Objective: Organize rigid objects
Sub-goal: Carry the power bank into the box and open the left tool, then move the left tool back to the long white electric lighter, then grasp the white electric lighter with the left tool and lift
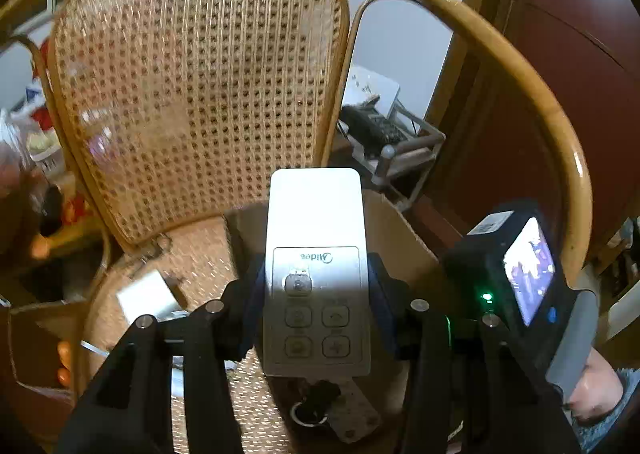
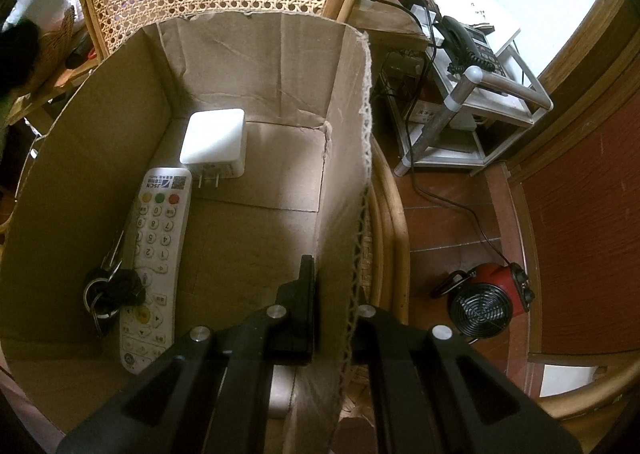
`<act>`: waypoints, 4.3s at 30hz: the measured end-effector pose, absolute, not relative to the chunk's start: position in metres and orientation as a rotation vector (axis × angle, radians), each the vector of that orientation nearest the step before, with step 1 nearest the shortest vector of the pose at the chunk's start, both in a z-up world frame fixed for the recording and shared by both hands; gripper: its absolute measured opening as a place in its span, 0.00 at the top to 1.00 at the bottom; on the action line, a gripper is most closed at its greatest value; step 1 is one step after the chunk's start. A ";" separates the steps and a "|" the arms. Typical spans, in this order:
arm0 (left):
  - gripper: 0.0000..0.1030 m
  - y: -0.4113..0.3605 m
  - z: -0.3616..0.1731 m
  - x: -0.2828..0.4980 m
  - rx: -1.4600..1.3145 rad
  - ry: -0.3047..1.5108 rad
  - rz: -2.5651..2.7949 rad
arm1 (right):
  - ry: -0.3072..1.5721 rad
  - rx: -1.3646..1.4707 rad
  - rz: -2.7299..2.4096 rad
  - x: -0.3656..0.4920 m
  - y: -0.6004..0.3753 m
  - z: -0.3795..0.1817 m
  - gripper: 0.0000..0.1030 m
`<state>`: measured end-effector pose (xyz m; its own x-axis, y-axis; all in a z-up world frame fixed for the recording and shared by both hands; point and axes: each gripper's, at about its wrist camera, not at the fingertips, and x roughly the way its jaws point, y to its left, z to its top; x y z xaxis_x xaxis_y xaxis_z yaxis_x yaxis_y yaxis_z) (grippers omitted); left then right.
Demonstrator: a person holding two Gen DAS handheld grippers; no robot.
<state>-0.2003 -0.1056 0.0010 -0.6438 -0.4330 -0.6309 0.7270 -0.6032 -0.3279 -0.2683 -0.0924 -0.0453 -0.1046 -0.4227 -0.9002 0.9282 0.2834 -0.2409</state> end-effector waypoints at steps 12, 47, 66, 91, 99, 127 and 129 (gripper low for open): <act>0.55 -0.103 -0.027 -0.230 0.774 0.729 -2.192 | 1.163 0.572 -1.251 -0.268 -0.093 -0.043 0.93; 0.04 -0.129 -0.017 -0.103 0.663 0.677 -1.960 | 1.170 0.557 -1.246 -0.267 -0.093 -0.045 0.94; 0.04 -0.157 -0.110 -0.103 0.990 0.809 -1.827 | 1.171 0.554 -1.243 -0.267 -0.093 -0.045 0.94; 0.21 -0.151 -0.148 -0.111 1.083 0.932 -1.806 | 1.172 0.551 -1.240 -0.267 -0.093 -0.045 0.94; 0.66 -0.150 -0.144 -0.091 1.029 0.952 -1.906 | 1.171 0.551 -1.239 -0.267 -0.092 -0.045 0.94; 0.75 -0.135 -0.121 -0.035 0.829 0.988 -1.899 | 1.171 0.549 -1.237 -0.267 -0.092 -0.046 0.94; 0.75 -0.134 -0.117 -0.035 0.827 0.960 -1.897 | 1.170 0.550 -1.237 -0.267 -0.092 -0.046 0.94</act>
